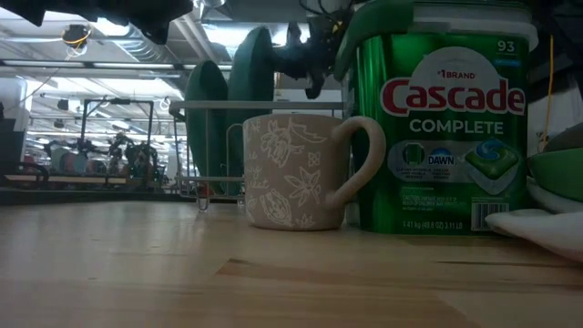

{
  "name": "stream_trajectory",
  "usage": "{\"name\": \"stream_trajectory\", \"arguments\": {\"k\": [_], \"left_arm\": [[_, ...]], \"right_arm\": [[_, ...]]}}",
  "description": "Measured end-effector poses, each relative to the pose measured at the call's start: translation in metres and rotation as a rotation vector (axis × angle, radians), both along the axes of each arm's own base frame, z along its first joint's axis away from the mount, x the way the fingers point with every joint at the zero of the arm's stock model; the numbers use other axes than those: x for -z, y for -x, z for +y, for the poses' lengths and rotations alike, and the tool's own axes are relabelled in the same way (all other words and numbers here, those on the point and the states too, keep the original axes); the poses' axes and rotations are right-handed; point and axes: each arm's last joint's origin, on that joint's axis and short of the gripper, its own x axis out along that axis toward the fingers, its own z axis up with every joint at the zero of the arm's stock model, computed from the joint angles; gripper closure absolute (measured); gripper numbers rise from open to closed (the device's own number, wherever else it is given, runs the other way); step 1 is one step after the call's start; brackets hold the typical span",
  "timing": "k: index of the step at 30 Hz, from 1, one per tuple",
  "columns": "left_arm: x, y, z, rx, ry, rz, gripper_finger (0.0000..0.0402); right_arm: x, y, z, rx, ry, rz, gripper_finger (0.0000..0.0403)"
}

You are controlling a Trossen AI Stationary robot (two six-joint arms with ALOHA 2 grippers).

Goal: Sort dishes
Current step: Put the blue plate in the dish rack

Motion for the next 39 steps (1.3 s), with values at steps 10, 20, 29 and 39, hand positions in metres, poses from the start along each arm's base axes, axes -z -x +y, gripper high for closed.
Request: {"name": "stream_trajectory", "arguments": {"k": [10, 20, 29, 39], "left_arm": [[0.000, 0.000, 0.000, 0.002, -0.015, 0.002, 0.0318], [0.001, 0.000, 0.000, 0.007, -0.068, 0.003, 0.0318], [0.001, 0.000, 0.000, 0.004, -0.035, 0.004, 0.0318], [0.001, 0.000, 0.000, 0.003, -0.034, 0.004, 0.0318]], "right_arm": [[0.014, -0.005, -0.002, 0.072, -0.072, 0.074, 0.0382], [0.014, -0.018, 0.013, 0.220, -0.045, 0.095, 0.0343], [0.015, -0.028, 0.028, 0.341, -0.009, 0.111, 0.0278], [0.016, -0.037, 0.044, 0.499, 0.034, 0.129, 0.0259]]}}
